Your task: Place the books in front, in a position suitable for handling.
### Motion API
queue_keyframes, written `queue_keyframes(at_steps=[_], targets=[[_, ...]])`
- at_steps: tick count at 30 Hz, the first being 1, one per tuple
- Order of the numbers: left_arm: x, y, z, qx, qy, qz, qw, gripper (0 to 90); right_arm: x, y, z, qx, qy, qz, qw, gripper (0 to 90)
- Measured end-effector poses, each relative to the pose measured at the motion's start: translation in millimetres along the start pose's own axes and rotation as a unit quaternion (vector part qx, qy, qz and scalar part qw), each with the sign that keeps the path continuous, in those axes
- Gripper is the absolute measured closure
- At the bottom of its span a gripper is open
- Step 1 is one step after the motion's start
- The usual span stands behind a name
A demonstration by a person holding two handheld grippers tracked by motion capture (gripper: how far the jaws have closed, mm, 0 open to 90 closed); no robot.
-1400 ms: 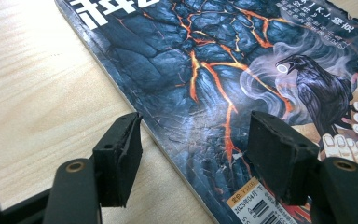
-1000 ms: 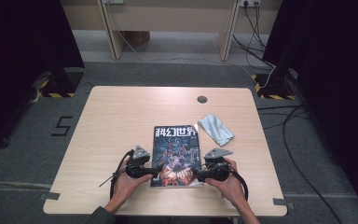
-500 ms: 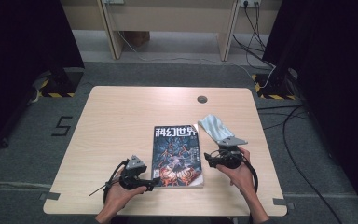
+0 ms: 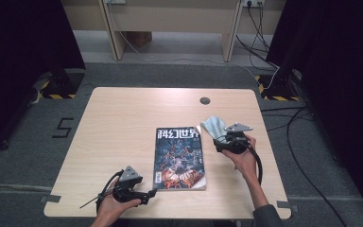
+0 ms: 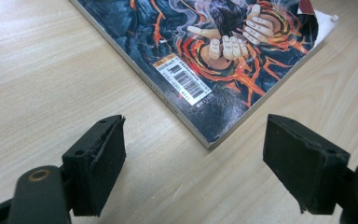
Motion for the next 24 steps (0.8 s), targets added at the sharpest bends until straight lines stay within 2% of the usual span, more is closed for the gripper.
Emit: queue_keyframes(at_steps=[5,12,16,24], targets=[[1.3,0.5,1.6,0.002,-0.001,-0.004,1.0,20.1,3.5,9.4,-7.7,-0.011,-0.008,0.004,0.9999,40.9],[1.4,2.5,-0.2,-0.001,0.009,0.002,1.0,19.6,7.5,25.1,-22.5,-0.021,0.0,0.012,0.9997,46.2],[0.1,4.5,-1.3,-0.005,0.014,0.01,0.9998,19.5,10.0,30.6,-22.8,-0.018,-0.002,0.014,0.9997,47.0],[0.1,4.9,-1.2,-0.007,0.014,0.011,0.9998,19.4,13.0,45.2,-21.4,-0.018,-0.012,0.026,0.9994,47.9]])
Point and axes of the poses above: each handheld gripper's, and its own axes: y roughly forward along the jaws, x roughly out of its top, z roughly to its left, the point moved 2 cm from there along y, roughly forward along the jaws, and after that the axes turned 13 degrees about y, right-handed, at the moved point
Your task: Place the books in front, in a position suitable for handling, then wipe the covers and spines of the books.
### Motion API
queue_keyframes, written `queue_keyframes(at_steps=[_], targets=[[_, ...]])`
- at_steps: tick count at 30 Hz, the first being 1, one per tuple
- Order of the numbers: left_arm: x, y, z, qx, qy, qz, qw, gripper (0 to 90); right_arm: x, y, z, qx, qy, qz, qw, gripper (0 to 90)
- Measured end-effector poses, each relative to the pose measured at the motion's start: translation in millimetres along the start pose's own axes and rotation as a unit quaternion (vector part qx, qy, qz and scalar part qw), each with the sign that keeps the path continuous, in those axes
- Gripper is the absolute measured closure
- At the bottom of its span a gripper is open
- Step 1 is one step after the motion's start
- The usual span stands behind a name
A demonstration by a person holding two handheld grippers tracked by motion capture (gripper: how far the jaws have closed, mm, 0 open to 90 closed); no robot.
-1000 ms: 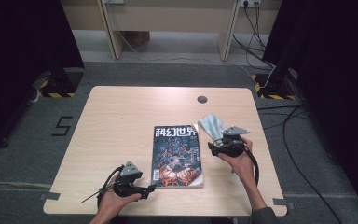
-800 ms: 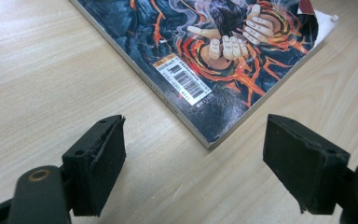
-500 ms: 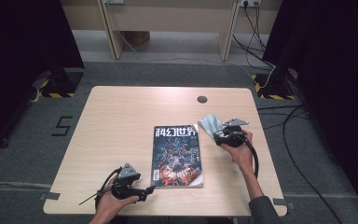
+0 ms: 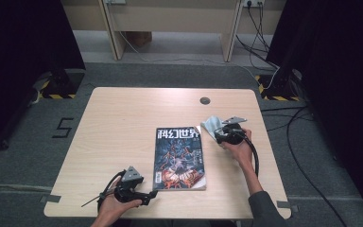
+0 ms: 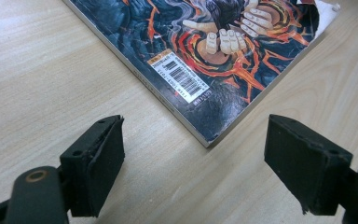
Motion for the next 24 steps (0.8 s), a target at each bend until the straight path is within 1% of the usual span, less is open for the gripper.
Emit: queue_keyframes(at_steps=[7,15,16,18,19,21,24], targets=[[0.5,0.8,-0.7,-0.003,0.004,0.001,1.0,19.4,1.1,7.8,-2.1,0.0,0.009,0.008,0.9999,47.9],[0.9,0.8,-0.7,0.0,0.008,0.003,1.0,19.4,3.3,10.5,-2.4,0.003,0.006,0.01,0.9999,47.3],[0.8,1.0,-0.7,0.0,0.008,0.003,1.0,19.4,2.8,12.3,-3.0,0.001,0.002,0.012,0.9999,47.3],[0.9,1.1,-0.6,0.0,0.009,0.004,1.0,19.4,1.0,15.6,-3.5,-0.001,0.003,0.02,0.9998,47.5],[1.0,1.2,-0.6,0.001,0.008,0.003,1.0,19.4,-0.2,17.5,-3.7,-0.002,0.004,0.023,0.9997,48.6],[1.2,1.0,-0.4,0.002,0.007,0.001,1.0,19.4,-2.4,20.5,-4.0,-0.001,-0.003,0.032,0.9995,50.1],[1.4,1.3,-0.2,0.005,0.006,-0.001,1.0,19.4,-3.4,20.5,-4.0,-0.001,-0.009,0.034,0.9994,56.0]])
Point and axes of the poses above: each handheld gripper's, and its own axes: y roughly forward along the jaws, x roughly out of its top, z roughly to its left, the point moved 2 cm from there along y, roughly forward along the jaws, and after that the axes turned 13 degrees about y, right-handed, at the moved point
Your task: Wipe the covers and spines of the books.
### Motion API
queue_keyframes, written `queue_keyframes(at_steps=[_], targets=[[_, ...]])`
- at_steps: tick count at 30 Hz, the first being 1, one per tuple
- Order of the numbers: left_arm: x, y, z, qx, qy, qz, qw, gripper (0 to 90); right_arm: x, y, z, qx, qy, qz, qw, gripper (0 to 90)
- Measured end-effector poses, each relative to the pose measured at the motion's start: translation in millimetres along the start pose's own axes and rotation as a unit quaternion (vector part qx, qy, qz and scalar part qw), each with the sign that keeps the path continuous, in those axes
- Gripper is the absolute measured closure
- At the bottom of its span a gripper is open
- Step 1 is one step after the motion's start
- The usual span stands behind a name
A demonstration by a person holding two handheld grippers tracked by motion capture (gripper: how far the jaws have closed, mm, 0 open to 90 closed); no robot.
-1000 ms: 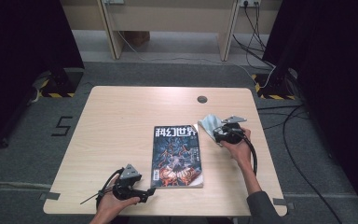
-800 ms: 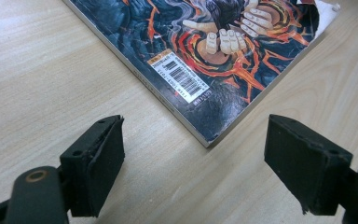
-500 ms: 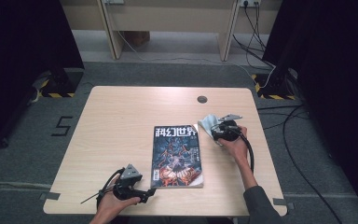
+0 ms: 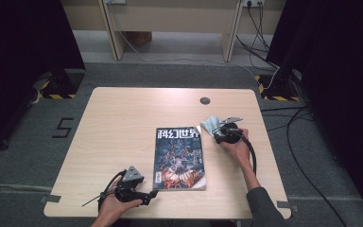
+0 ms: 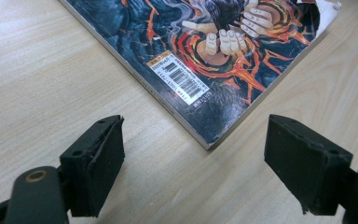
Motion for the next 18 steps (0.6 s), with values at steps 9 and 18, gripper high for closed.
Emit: queue_keyframes(at_steps=[9,18], targets=[[1.3,-1.7,0.1,0.002,0.005,-0.005,1.0,19.4,-2.0,-5.1,-2.0,0.003,-0.004,0.004,1.0,78.0],[6.0,1.5,4.0,0.013,0.004,-0.014,0.9998,19.8,4.7,-27.4,-2.4,0.011,-0.003,-0.028,0.9995,79.6]])
Point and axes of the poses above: each handheld gripper's, and its own axes: y roughly forward along the jaws, x roughly out of its top, z roughly to its left, the point moved 2 cm from there along y, roughly forward along the jaws, and after that the axes turned 13 degrees about y, right-handed, at the moved point
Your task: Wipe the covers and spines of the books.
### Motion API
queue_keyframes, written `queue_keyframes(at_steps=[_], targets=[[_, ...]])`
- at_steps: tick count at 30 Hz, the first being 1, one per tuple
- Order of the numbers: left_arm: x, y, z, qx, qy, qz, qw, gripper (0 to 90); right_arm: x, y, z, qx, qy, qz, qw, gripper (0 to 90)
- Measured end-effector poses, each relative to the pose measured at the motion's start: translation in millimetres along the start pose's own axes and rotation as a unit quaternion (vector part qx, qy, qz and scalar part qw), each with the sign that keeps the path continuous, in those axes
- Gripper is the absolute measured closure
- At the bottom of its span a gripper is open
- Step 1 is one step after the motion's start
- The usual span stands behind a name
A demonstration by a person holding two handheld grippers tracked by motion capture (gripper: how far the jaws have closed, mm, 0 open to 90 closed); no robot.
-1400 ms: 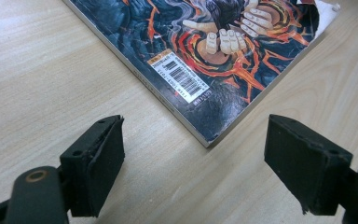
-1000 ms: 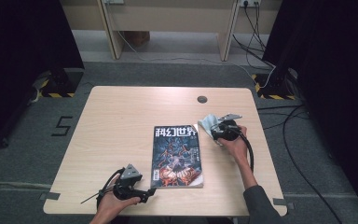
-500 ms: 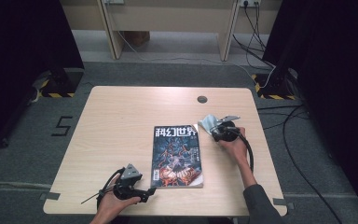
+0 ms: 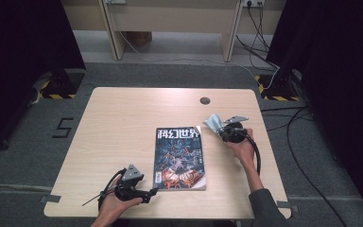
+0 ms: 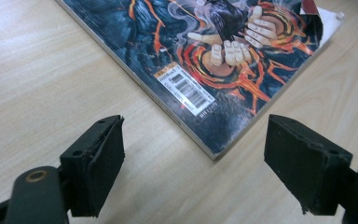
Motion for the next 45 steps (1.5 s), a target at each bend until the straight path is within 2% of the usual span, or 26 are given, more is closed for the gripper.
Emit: queue_keyframes(at_steps=[4,10,12,17,19,23,31,33,37,40,42,45], targets=[[9.1,10.8,4.1,0.006,-0.001,-0.012,0.9999,24.5,6.5,-17.3,8.8,0.014,-0.003,-0.023,0.9996,79.5],[17.4,30.0,6.6,0.008,0.002,0.006,0.9999,31.2,14.4,-30.1,36.8,0.048,-0.03,-0.038,0.9977,79.3],[17.1,33.0,5.5,0.004,0.004,0.015,0.9999,32.0,14.4,-30.1,49.0,0.059,-0.041,-0.035,0.9968,79.1],[16.8,32.6,3.3,0.005,0.006,0.016,0.9998,33.5,12.7,-25.2,75.2,0.084,-0.072,-0.024,0.9936,79.1],[16.9,31.8,2.5,0.0,0.011,0.02,0.9997,33.5,9.9,-22.5,84.7,0.093,-0.084,-0.017,0.992,79.0],[16.0,31.0,-0.8,-0.002,0.016,0.021,0.9997,33.4,3.1,-15.5,98.4,0.108,-0.094,0.001,0.9897,78.8],[12.0,25.4,-15.3,-0.011,0.031,0.024,0.9992,34.3,-20.3,-12.4,110.8,0.112,-0.11,0.049,0.9864,77.4],[10.1,22.7,-21.3,-0.012,0.032,0.025,0.9991,34.4,-27.7,-14.0,109.9,0.112,-0.106,0.057,0.9864,76.5],[7.5,18.1,-32.2,-0.018,0.038,0.031,0.9987,34.4,-42.1,-19.7,110.7,0.121,-0.104,0.074,0.9845,71.3],[8.1,17.7,-33.2,-0.02,0.04,0.036,0.9984,34.3,-42.5,-23.9,112.5,0.128,-0.101,0.076,0.9836,63.9],[8.0,17.7,-33.1,-0.021,0.039,0.035,0.9984,34.1,-37.8,-26.9,114.1,0.127,-0.099,0.063,0.9849,62.8],[8.3,17.9,-32.4,-0.024,0.039,0.036,0.9983,33.9,-31.9,-29.3,119.3,0.132,-0.101,0.053,0.9846,58.6]])
Point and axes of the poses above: each handheld gripper's, and its own axes: y roughly forward along the jaws, x roughly out of its top, z roughly to its left, the point moved 2 cm from there along y, roughly forward along the jaws, and after that the axes turned 13 degrees about y, right-handed, at the moved point
